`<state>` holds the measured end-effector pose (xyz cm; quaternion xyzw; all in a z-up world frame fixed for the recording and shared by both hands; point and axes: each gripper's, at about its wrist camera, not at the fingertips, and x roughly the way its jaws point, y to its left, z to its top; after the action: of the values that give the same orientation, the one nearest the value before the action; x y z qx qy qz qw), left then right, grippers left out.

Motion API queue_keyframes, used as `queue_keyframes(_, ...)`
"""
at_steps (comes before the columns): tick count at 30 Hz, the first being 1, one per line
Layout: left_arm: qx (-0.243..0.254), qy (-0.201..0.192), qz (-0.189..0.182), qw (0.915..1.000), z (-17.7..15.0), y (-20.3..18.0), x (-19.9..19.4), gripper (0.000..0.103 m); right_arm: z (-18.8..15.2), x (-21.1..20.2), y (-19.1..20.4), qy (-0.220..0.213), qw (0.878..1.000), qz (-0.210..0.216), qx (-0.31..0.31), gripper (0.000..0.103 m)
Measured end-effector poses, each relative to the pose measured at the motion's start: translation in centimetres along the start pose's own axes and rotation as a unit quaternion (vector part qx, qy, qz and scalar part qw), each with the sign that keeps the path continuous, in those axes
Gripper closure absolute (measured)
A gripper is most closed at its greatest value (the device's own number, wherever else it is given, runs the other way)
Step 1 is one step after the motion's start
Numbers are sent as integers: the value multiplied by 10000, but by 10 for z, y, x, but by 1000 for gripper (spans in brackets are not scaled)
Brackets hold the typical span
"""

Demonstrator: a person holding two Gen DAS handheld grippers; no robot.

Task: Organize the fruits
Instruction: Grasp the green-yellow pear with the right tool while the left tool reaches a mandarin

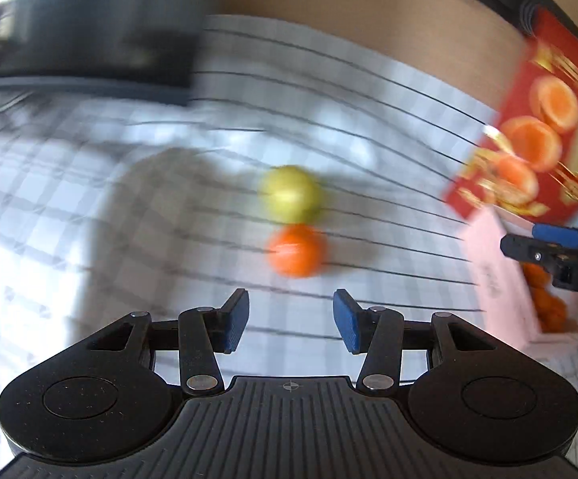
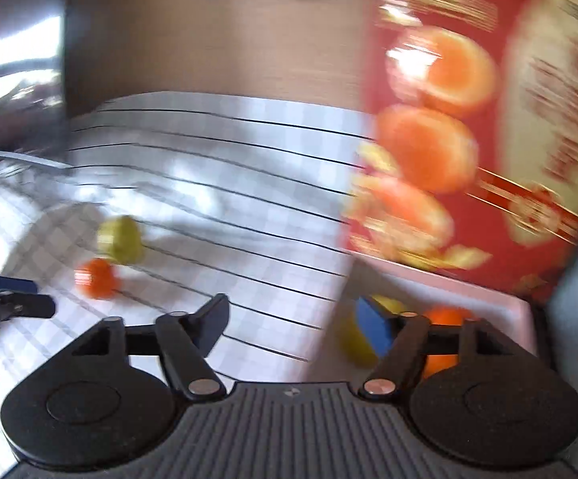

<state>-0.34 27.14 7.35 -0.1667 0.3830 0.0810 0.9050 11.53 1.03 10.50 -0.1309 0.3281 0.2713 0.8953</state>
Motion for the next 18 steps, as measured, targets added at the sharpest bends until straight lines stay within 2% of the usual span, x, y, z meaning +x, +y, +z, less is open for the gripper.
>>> queue_keyframes(4,-278,-15,-6,9996,-6,39,-20,52,19,38,61,210,9981,560,-114,29)
queue_keyframes(7,-234,-5,37,9997,-10,53,-33,52,36,72,96,228,9971,719,-101,29)
queue_keyframes(12,-370,102,65,9992,-19,73,-39,52,59,149,131,602,9968,525,-9,29)
queue_keyframes(18,-398,181,14,9990,-22,85,-38,52,60,199,146,1146,9932,195,65,29)
